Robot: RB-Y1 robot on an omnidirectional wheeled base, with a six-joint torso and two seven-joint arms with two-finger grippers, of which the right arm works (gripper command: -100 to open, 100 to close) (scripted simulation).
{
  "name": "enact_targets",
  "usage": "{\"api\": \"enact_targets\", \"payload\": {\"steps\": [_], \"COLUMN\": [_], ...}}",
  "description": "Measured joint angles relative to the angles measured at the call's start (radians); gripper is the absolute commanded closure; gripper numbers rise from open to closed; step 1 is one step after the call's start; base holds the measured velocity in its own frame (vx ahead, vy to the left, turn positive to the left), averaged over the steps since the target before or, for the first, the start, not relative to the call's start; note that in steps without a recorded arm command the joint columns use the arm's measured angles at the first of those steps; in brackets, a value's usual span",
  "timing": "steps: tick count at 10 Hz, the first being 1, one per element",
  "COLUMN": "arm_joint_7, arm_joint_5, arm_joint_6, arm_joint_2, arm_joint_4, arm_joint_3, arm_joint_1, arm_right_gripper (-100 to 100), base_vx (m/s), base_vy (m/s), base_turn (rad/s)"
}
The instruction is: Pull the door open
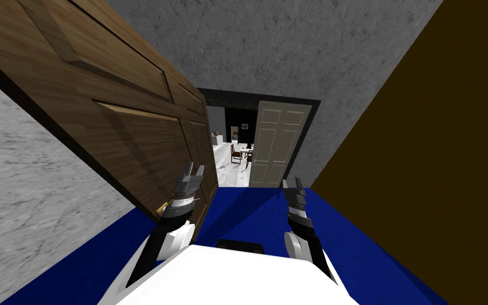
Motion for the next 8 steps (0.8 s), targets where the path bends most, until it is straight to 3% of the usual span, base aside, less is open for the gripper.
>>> {"api": "enact_targets", "payload": {"steps": [4,8], "arm_joint_7": [0.001,0.003], "arm_joint_5": [-0.003,-0.004], "arm_joint_6": [-0.007,-0.032], "arm_joint_2": [-0.026,-0.044], "arm_joint_4": [0.078,0.155], "arm_joint_3": [-0.007,-0.005], "arm_joint_1": [-0.028,-0.039], "arm_right_gripper": [-100,-100], "base_vx": [0.11,0.1], "base_vy": [0.003,0.002], "base_turn": [0.044,0.038]}}
